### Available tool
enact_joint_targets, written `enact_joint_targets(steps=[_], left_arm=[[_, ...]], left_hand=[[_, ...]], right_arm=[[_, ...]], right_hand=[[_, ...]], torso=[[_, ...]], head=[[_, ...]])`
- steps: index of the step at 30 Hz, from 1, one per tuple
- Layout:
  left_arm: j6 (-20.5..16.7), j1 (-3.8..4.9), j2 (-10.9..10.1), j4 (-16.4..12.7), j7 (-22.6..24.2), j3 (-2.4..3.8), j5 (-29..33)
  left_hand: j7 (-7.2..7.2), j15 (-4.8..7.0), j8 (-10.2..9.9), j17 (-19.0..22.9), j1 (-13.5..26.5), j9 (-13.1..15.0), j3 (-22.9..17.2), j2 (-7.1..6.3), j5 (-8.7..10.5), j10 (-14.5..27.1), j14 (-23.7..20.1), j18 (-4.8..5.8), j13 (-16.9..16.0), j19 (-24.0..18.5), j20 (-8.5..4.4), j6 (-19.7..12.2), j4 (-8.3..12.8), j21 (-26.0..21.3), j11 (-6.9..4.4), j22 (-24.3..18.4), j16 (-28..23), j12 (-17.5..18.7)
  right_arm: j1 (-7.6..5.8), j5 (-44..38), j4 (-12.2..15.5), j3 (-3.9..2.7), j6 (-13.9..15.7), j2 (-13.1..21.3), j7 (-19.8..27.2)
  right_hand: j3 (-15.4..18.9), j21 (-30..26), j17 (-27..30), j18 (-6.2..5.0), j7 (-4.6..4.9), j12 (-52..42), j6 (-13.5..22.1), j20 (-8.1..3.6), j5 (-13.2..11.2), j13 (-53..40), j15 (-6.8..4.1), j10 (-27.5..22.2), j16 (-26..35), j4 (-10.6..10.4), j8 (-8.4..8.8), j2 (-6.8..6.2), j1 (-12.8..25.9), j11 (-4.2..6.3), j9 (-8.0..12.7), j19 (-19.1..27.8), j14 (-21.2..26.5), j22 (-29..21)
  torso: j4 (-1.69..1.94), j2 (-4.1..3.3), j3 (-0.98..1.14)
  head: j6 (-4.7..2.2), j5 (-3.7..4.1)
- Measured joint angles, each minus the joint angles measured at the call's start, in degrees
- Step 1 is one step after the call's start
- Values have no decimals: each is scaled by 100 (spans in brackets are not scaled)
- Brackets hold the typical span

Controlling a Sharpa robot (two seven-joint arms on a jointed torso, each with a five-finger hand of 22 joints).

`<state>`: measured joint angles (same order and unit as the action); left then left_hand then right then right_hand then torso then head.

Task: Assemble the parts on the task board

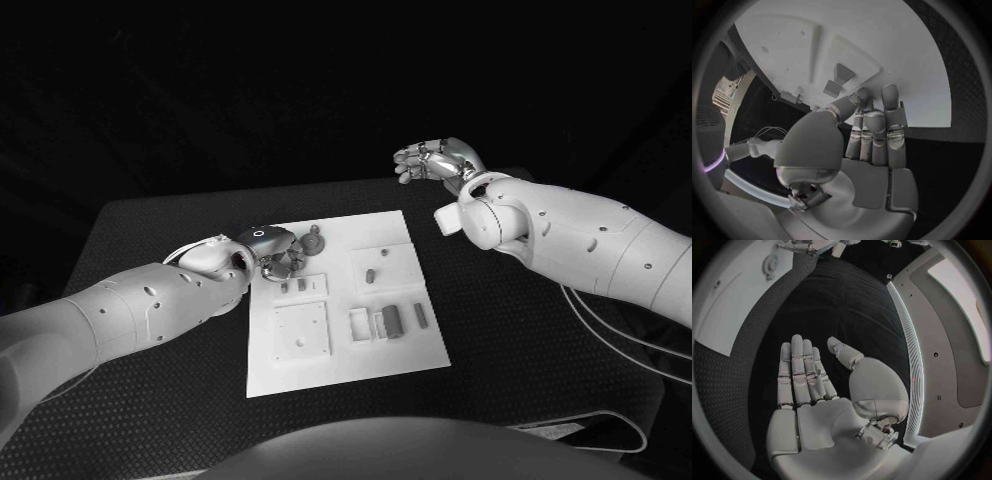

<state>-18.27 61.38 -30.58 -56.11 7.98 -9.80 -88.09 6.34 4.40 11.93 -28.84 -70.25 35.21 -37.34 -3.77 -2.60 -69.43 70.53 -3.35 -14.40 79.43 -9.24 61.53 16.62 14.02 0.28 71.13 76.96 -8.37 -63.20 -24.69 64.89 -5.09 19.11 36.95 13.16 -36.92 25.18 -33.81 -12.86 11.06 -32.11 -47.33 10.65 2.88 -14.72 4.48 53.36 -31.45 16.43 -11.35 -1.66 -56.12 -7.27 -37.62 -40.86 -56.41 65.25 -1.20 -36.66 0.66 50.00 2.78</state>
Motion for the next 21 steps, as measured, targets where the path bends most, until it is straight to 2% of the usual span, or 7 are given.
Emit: enact_joint_targets(steps=[6, 16, 21], left_arm=[[-38, -9, -12, 0, 35, -5, 63], [-47, -14, -18, 11, 47, -9, 164], [-49, -15, -19, 23, 43, -9, 208]], left_hand=[[47, -1, -4, 0, 17, -44, 0, -17, 0, 0, -83, 66, -5, -63, -56, -48, 0, -70, 0, 6, 0, 2], [65, -74, -112, 1, 54, -102, 97, -113, -1, 0, -216, 66, -52, -175, -9, -208, -23, -162, 0, 31, 0, 2], [58, -108, -152, 0, 145, -133, 161, -205, -1, 0, -266, 66, -87, -198, 11, -274, -67, -188, 4, 44, 0, 1]], right_arm=[[1, 1, 0, 0, 0, 1, 0], [3, 2, -1, 0, 0, 3, 0], [4, 3, -2, 0, 0, 5, -1]], right_hand=[[0, 0, -5, -1, 0, 0, 0, 0, 0, 0, 0, 0, 0, 0, 0, 0, 0, 0, 0, 0, 0, 0], [0, -22, -11, 0, 0, 0, 0, 12, 0, 6, 0, 0, 0, 0, 0, 0, 0, 0, 0, 13, 0, -1], [0, -22, -17, 0, 0, 0, 0, 21, 0, 11, 0, 0, 21, 0, 0, 0, 0, 0, 4, 22, 0, -1]], torso=[[2, 1, 0], [2, 2, 0], [1, 2, 0]], head=[[0, 1], [0, 3], [0, 3]])
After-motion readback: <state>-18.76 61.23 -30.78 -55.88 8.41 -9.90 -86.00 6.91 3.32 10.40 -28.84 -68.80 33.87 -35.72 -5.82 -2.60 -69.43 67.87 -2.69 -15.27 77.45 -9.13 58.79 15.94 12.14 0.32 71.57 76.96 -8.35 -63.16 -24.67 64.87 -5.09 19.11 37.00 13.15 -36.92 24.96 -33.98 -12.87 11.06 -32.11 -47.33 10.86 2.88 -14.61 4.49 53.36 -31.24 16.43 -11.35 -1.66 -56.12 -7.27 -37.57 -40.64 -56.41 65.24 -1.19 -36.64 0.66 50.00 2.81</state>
